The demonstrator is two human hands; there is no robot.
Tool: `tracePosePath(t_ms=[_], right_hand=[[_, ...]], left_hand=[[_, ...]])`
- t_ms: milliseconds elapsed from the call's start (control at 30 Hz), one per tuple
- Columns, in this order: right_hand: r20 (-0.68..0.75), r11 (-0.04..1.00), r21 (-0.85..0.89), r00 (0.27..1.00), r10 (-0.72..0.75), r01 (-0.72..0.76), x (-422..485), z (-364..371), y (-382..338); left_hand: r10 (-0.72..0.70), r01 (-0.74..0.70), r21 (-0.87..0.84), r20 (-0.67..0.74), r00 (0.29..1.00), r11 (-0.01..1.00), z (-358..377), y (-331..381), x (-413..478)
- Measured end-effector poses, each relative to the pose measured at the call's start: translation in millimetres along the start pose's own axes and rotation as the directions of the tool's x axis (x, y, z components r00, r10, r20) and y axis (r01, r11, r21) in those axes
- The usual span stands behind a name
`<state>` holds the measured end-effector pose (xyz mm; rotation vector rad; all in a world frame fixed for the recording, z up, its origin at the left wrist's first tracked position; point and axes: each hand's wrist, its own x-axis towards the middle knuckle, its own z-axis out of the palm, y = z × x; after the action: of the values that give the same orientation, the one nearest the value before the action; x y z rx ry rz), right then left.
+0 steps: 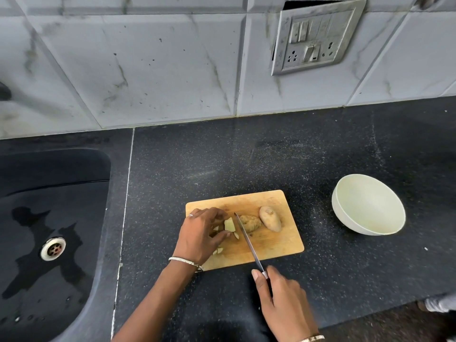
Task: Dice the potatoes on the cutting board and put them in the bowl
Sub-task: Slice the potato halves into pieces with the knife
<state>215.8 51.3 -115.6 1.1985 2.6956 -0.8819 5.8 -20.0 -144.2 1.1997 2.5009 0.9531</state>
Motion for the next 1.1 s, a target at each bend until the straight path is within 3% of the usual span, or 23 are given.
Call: tracePosePath(t_ms=[200, 433, 733, 1100], right_hand=[[0.009, 1.000, -0.018, 1.000, 0.015, -0.015, 2.4, 5.6, -16.0], [0.087, 0.999, -0.038, 0.996, 0.018, -0.014, 10.0, 5.6, -17.5], [0.031, 1.000, -0.001, 0.999, -0.016, 0.017, 9.0, 2.3, -15.2], [0.034, 0.981, -0.193, 0.998, 0.043, -0.036, 8.9, 2.3, -28.5]], left_hand=[[-0.052, 0.044, 0.143, 0.056, 0.997, 0.989, 0.4, 3.4, 7.0], [-0.100, 0.101, 0.106, -0.016, 0.995, 0.989, 6.7, 2.6, 4.7], [-0.103, 0.105, 0.108, -0.022, 0.994, 0.989, 8.5, 3.6, 4.9], [-0.116, 0.118, 0.093, -0.020, 0.993, 0.989, 9.5, 4.4, 7.5]])
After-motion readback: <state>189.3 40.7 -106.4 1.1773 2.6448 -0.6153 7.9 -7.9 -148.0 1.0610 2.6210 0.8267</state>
